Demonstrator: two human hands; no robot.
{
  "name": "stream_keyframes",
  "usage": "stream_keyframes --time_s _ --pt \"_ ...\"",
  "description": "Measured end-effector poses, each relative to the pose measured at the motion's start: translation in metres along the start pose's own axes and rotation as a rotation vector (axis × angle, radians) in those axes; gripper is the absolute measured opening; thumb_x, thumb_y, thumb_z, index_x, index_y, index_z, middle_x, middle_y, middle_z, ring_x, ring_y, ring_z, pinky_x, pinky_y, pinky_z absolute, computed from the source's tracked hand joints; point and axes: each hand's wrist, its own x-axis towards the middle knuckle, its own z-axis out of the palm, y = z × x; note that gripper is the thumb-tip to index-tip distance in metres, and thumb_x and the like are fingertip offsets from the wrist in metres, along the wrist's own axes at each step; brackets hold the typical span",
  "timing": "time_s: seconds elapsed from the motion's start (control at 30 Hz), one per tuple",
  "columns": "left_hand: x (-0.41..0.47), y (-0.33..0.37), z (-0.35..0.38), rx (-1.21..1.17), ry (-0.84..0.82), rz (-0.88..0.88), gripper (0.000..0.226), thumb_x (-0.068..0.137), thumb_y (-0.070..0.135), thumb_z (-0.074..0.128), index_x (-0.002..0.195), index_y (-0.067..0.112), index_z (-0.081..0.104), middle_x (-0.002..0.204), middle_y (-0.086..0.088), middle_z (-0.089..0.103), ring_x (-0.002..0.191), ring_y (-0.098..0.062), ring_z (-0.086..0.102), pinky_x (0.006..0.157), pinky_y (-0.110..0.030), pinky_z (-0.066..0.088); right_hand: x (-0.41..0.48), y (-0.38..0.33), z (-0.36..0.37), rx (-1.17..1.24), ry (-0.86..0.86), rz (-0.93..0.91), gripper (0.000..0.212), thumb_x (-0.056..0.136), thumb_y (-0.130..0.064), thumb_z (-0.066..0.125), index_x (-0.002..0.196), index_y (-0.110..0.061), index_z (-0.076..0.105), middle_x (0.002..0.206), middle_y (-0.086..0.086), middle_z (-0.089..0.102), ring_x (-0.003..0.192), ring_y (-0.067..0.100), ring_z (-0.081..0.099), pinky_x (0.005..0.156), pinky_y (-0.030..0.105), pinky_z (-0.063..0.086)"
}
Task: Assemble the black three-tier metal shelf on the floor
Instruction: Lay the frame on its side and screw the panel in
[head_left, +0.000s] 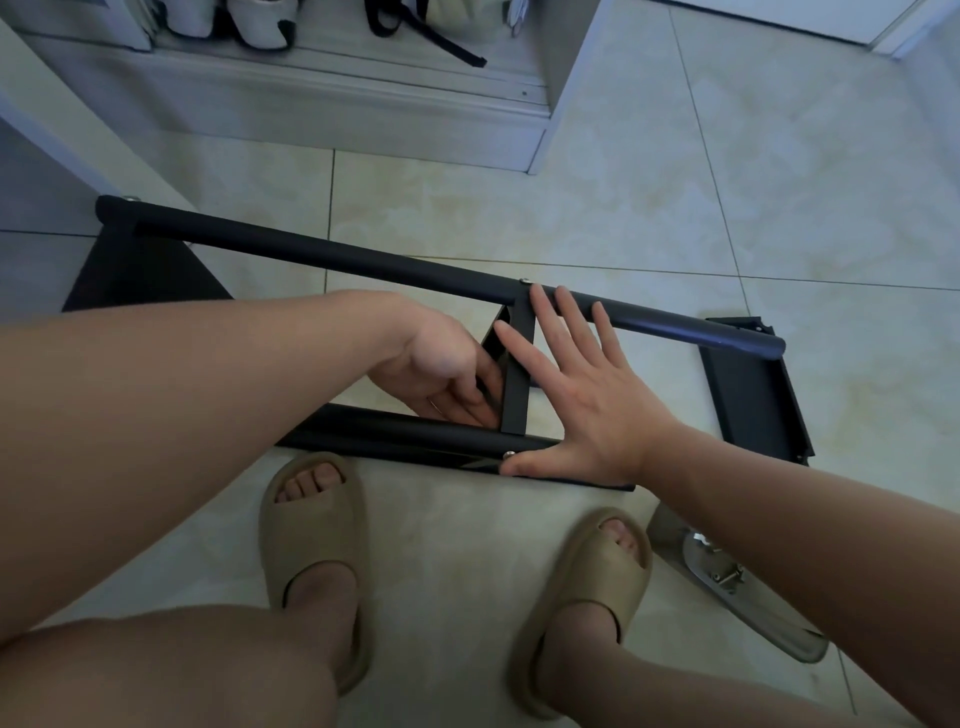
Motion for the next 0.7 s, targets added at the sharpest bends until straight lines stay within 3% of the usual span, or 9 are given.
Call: stream_keyframes --time_s 0.13,0.33,0.4,0.53,0.7 --pt "0.017 -0.01 -0.005 -0.08 0.08 0.041 0.034 0.102 -0.005 0.039 0.11 0.013 0.066 0.107 -0.008 0.077 0.097 -0.016 0.075 0.087 -0.028 0.057 0.004 0.003 -0.001 0.005 -0.008 -0.009 0.121 0.07 -0.098 0.031 0.163 -0.028 -0.004 0.168 0.013 -0.019 0.154 0.032 -0.022 0.124 0.059 -0.003" --pt "0.027 -0.013 -0.031 -0.117 0.035 0.089 0.022 0.103 0.006 0.051 0.122 0.006 0.061 0.106 -0.012 0.076 0.1 -0.021 0.074 0.078 -0.029 0.062 0.005 0.006 0.004 0.015 0.016 -0.032 0.123 0.071 -0.098 0.037 0.164 -0.025 0.004 0.169 0.015 -0.013 0.155 0.037 -0.014 0.122 0.065 0.003" --pt "0.032 -0.014 -0.038 -0.098 0.056 0.094 0.018 0.1 0.011 0.057 0.117 0.009 0.063 0.1 -0.01 0.078 0.093 -0.018 0.076 0.073 -0.027 0.061 0.005 0.007 0.005 0.008 0.024 -0.03 0.123 0.071 -0.098 0.04 0.164 -0.023 0.008 0.169 0.017 -0.01 0.155 0.039 -0.011 0.122 0.066 0.006" --pt "0.046 -0.012 -0.041 -0.031 0.056 0.127 0.008 0.095 0.013 0.066 0.103 0.011 0.068 0.086 -0.004 0.077 0.081 -0.014 0.075 0.086 -0.031 0.058 0.005 0.008 0.008 0.009 0.035 -0.037 0.124 0.07 -0.097 0.043 0.163 -0.02 0.013 0.169 0.02 -0.006 0.155 0.041 -0.008 0.121 0.068 0.008" --pt "0.053 -0.01 -0.041 0.038 -0.062 0.16 0.01 0.096 0.007 0.063 0.103 0.006 0.069 0.095 -0.01 0.078 0.093 -0.022 0.075 0.099 -0.039 0.055 0.006 0.009 0.008 0.023 0.034 -0.033 0.124 0.07 -0.097 0.044 0.163 -0.02 0.014 0.168 0.021 -0.003 0.155 0.042 -0.006 0.121 0.068 0.006"
